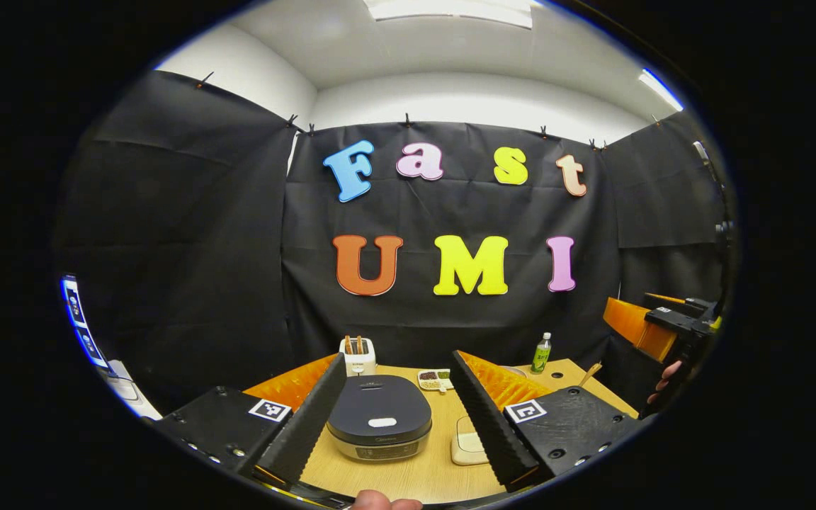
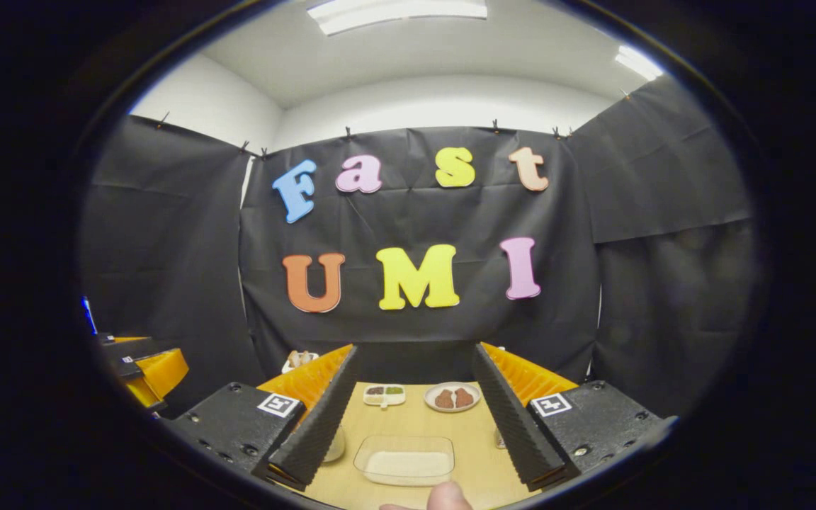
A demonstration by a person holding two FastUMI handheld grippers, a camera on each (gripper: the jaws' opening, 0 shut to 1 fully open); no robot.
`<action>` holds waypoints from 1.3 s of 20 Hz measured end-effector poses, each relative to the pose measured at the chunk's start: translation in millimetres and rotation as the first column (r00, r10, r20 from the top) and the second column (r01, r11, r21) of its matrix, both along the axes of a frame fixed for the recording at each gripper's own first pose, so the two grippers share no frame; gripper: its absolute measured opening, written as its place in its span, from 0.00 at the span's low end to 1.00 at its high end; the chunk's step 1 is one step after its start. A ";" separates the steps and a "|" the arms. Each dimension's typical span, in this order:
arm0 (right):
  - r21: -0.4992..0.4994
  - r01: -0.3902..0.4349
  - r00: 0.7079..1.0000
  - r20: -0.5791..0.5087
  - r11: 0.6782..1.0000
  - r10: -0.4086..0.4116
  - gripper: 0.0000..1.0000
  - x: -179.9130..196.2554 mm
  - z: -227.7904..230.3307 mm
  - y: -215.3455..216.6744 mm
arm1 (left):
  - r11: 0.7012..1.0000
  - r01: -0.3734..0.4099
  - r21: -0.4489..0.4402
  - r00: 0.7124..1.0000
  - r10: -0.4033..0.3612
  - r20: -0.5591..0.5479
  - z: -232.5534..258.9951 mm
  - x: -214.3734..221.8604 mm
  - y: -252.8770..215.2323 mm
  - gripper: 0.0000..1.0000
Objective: Close the left gripper, press the button to open the rice cooker; take a wooden spoon from the chopstick holder with the right hand, scoop a spoonful of rice and pour it into the rice cooker, then put the wooden spoon back into the chopstick holder.
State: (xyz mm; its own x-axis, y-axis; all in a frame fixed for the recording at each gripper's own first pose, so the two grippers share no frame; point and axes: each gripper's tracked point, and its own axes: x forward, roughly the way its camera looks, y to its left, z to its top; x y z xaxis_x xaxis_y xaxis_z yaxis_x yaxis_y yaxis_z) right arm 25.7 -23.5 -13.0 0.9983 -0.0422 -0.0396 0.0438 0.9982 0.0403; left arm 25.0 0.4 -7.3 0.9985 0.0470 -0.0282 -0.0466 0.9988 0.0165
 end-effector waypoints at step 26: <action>-0.016 0.107 0.987 -0.121 0.994 -0.109 0.96 76.2 -56.6 -113.2 | 0.980 -0.135 -0.148 0.796 0.019 -0.605 -175.3 95.3 16.7 0.84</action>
State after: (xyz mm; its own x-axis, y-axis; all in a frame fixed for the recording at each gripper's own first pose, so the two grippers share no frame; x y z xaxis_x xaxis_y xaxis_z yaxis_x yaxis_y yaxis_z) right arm 101.9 -136.7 -69.6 0.9756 -0.1506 -0.1598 0.1555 0.9877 0.0185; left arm 120.3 17.1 -182.6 0.7717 0.0589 -0.6333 -0.1624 0.9810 -0.1066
